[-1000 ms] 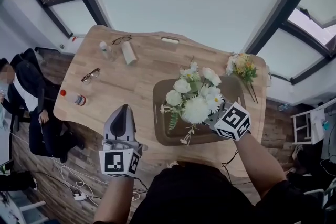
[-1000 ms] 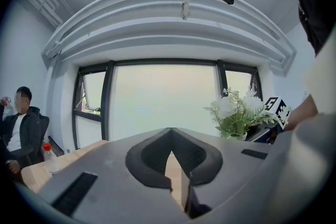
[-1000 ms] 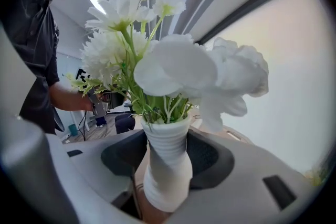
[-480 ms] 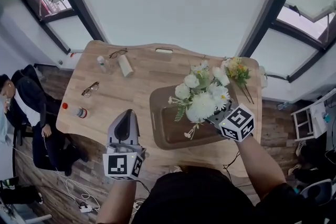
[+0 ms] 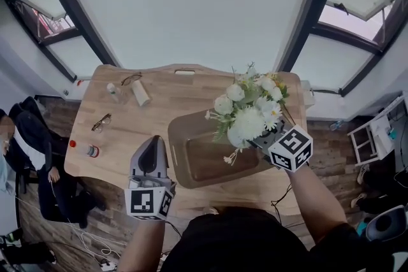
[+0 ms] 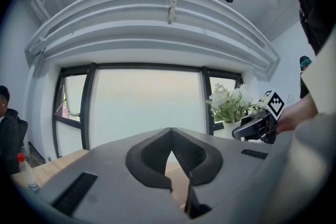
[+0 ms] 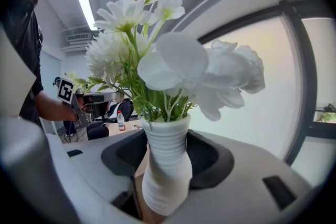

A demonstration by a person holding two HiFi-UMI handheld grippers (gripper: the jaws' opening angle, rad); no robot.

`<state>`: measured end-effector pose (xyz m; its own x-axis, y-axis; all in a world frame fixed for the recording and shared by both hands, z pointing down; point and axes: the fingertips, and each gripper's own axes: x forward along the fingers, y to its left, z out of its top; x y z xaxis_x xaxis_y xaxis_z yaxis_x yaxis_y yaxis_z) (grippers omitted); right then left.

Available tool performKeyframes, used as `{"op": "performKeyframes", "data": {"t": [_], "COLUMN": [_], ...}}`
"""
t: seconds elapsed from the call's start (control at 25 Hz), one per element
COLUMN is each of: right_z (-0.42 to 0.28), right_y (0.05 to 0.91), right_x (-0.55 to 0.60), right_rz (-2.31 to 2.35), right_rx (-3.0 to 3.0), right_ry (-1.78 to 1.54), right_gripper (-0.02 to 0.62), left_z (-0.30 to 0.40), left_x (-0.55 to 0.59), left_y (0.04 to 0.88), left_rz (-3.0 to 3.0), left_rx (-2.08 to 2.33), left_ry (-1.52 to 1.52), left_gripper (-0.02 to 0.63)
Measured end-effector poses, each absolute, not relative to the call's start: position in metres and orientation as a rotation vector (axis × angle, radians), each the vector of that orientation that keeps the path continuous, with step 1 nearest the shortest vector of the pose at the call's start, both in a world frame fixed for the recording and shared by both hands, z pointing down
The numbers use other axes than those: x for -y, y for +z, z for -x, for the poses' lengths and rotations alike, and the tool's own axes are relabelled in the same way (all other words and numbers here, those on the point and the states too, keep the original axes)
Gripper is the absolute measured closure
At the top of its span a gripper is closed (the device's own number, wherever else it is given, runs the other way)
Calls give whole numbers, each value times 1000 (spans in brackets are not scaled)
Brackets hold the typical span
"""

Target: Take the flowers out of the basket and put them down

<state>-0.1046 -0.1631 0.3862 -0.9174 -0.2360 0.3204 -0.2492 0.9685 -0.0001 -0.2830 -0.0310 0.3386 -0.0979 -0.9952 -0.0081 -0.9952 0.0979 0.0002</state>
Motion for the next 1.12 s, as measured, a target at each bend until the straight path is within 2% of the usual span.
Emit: {"op": "performKeyframes", "data": {"t": [1.12], "right_z": [-3], "right_y": [322], "right_x": [199], "right_rz": [-657], "right_rx": [2834], "right_ry": [-12], "right_gripper": [341], "left_z": [197], "left_x": [108], "left_y": [334], "left_rz": [2325], "left_rx": [-2082], "left_ry": [4], "left_gripper": [606]}}
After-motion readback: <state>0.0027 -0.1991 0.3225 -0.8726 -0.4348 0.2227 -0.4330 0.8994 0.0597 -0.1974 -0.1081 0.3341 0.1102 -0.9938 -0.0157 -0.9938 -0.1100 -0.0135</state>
